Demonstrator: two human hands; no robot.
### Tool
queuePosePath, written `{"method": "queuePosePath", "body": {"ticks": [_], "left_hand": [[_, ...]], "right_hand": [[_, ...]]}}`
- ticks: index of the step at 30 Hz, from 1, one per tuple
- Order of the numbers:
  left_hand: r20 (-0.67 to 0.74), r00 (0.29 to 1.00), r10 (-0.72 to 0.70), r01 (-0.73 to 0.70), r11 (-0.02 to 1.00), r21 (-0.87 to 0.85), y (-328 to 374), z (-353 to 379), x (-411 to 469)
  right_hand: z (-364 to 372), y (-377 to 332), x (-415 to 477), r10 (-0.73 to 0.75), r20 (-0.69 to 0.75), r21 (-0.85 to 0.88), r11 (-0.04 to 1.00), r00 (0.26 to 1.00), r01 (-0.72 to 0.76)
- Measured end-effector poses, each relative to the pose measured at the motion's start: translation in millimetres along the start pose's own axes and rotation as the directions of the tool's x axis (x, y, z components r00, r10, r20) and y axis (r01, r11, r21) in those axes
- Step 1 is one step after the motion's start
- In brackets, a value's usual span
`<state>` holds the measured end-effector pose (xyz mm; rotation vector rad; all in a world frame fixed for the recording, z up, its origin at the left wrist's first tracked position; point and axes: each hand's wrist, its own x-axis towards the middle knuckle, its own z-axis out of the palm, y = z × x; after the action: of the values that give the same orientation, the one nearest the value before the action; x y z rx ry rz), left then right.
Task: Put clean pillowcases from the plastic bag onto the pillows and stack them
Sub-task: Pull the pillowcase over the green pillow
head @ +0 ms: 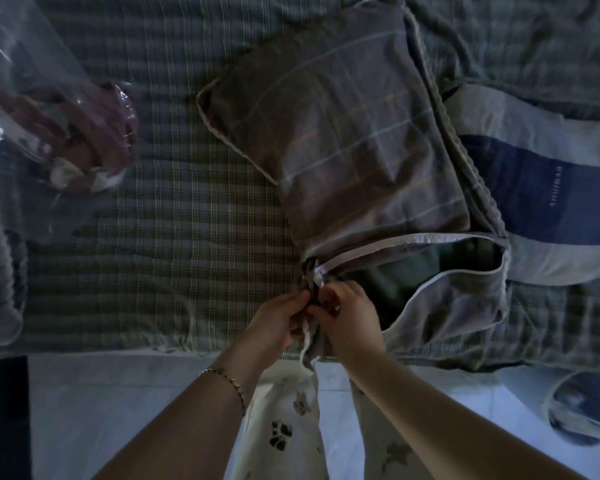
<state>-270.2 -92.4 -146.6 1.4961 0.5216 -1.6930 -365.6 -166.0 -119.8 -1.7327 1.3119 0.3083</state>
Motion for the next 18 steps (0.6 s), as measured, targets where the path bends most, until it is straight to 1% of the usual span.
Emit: {"method": "queuePosePath", "body": {"ticks": [4,6,10,13,14,16,17,18], "left_hand": [[0.030,1.000,0.005,-0.006,0.999,0.054,3.8,0.0,-4.3],[0.029,0.999,0.013,-0.016,0.996,0.087,6.7,0.5,-7.2],[-0.003,0.999,0.054,-0.053,0.986,0.155,7.8,-2.3,-7.6],[-0.031,0.995,0.092,-0.081,0.961,0.263,8.8,-2.0,-10.6],[-0.061,0.992,0.108,-0.088,0.960,0.265,8.9,-6.8,-11.4],[-0.204,0.972,0.113,-0.072,0.977,0.202,9.3,-27.3,-10.1],[-0.291,0.951,0.102,-0.054,0.984,0.167,9.2,-40.6,-8.0],[-0.372,0.922,0.107,-0.035,0.980,0.195,8.3,-50.2,-4.9]], "right_hand": [[-11.3,2.4,6.6,-0.036,0.082,0.028,0.999,0.996,0.034],[-16.7,1.3,7.6,-0.076,0.114,0.027,0.997,0.991,0.074],[-26.7,2.6,7.8,-0.199,0.100,-0.021,0.979,0.975,0.202],[-37.1,6.2,8.7,-0.262,0.103,-0.084,0.959,0.960,0.271],[-42.9,9.1,10.1,-0.251,0.114,-0.131,0.955,0.961,0.265],[-62.7,25.0,16.3,-0.162,0.078,-0.247,0.953,0.984,0.177],[-76.5,36.1,20.1,-0.096,0.018,-0.275,0.957,0.995,0.097],[-93.1,48.2,22.8,-0.030,-0.061,-0.268,0.963,0.998,0.013]]}}
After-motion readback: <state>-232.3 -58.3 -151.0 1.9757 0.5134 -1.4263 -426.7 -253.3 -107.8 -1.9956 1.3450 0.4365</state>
